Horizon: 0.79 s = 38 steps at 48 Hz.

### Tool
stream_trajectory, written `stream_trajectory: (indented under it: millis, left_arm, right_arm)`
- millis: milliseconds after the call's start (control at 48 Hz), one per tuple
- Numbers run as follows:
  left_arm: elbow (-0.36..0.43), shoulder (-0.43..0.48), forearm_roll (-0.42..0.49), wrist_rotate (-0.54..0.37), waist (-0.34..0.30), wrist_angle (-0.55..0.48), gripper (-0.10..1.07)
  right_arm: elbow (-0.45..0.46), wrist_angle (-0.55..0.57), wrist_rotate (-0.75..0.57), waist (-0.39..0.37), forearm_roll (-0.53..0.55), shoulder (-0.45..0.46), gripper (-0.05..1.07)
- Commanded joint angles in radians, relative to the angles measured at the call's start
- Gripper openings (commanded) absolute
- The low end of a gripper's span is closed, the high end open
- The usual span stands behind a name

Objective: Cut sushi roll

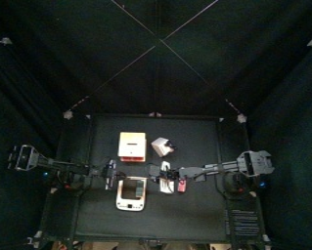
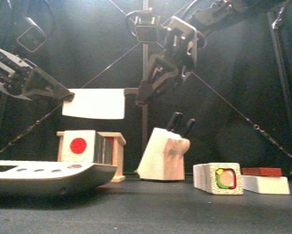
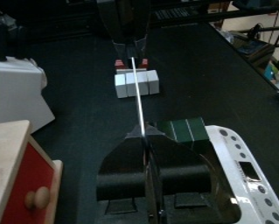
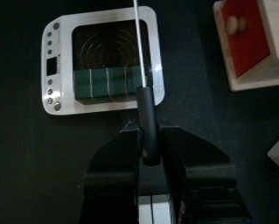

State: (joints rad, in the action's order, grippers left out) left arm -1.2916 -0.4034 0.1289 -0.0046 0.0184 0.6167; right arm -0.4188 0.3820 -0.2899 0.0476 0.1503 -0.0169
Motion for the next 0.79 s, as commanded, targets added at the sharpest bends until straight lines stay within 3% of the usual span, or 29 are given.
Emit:
stream_trajectory:
  millis: [0, 354, 771]
  left_arm:
    - [-0.005, 0.018, -0.043, 0.000, 0.023, -0.002, 0.25]
    - [-0.005, 0.048, -0.115, 0.002, 0.095, -0.003, 0.25]
    - [-0.005, 0.077, -0.120, 0.002, 0.100, -0.005, 0.25]
  right_arm:
    - [-0.002, -0.008, -0.002, 0.008, -0.012, 0.017, 0.50]
    - [0.000, -0.021, 0.000, 0.035, -0.028, -0.015, 0.50]
    - [-0.005, -0.021, 0.000, 0.041, -0.040, -0.029, 0.50]
